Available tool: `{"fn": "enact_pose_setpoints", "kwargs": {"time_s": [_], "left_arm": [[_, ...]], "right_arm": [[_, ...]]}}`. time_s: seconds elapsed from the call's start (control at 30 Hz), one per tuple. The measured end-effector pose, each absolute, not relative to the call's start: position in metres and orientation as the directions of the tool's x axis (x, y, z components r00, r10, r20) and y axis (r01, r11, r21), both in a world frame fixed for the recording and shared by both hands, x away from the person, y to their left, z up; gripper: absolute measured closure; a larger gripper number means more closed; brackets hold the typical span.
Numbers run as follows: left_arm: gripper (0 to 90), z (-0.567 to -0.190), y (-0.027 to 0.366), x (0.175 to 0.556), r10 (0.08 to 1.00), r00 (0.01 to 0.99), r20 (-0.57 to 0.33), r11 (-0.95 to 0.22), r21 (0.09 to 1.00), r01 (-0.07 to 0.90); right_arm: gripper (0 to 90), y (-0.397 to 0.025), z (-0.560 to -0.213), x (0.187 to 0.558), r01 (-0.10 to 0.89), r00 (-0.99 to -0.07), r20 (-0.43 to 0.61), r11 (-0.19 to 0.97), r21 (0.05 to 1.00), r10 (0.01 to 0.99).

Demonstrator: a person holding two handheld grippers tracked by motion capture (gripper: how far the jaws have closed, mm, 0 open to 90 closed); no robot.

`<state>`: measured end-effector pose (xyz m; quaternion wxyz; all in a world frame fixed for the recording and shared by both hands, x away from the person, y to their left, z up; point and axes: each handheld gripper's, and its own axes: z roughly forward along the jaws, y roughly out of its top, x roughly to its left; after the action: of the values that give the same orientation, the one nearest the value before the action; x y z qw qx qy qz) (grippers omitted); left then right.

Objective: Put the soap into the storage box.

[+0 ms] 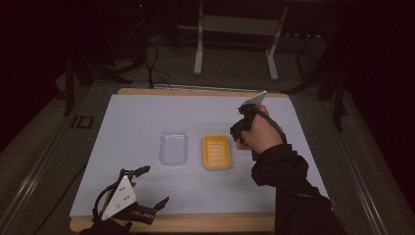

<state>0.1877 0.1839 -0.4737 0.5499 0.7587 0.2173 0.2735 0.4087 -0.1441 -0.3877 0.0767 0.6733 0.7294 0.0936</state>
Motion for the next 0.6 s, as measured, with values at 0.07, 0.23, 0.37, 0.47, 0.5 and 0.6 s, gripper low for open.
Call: {"fn": "enact_pose_setpoints", "kwargs": {"time_s": [0.07,0.23,0.37,0.47,0.5,0.6], "left_arm": [[0.6,-0.474,0.184,0.188,0.63,0.756,0.176,-0.3,0.953,0.028],[0.6,-0.474,0.184,0.187,0.629,0.757,0.178,-0.303,0.953,0.027],[0.6,-0.474,0.184,0.187,0.629,0.756,0.178,-0.303,0.952,0.028],[0.6,-0.474,0.184,0.187,0.628,0.757,0.18,-0.306,0.952,0.028],[0.6,-0.474,0.184,0.187,0.628,0.757,0.18,-0.306,0.952,0.028],[0.6,-0.474,0.184,0.187,0.627,0.759,0.179,-0.305,0.952,0.027]], "right_arm": [[37.6,-0.138,-0.385,0.408,0.966,-0.095,0.018,0.088,0.244,0.995],[37.6,-0.123,-0.38,0.405,0.958,-0.125,0.019,0.116,0.262,0.992],[37.5,-0.111,-0.378,0.402,0.951,-0.151,0.025,0.138,0.276,0.988],[37.6,-0.102,-0.378,0.399,0.948,-0.166,0.042,0.147,0.283,0.985],[37.6,-0.099,-0.379,0.398,0.948,-0.17,0.041,0.152,0.279,0.985],[37.5,-0.092,-0.383,0.396,0.946,-0.187,0.063,0.162,0.28,0.98]]}}
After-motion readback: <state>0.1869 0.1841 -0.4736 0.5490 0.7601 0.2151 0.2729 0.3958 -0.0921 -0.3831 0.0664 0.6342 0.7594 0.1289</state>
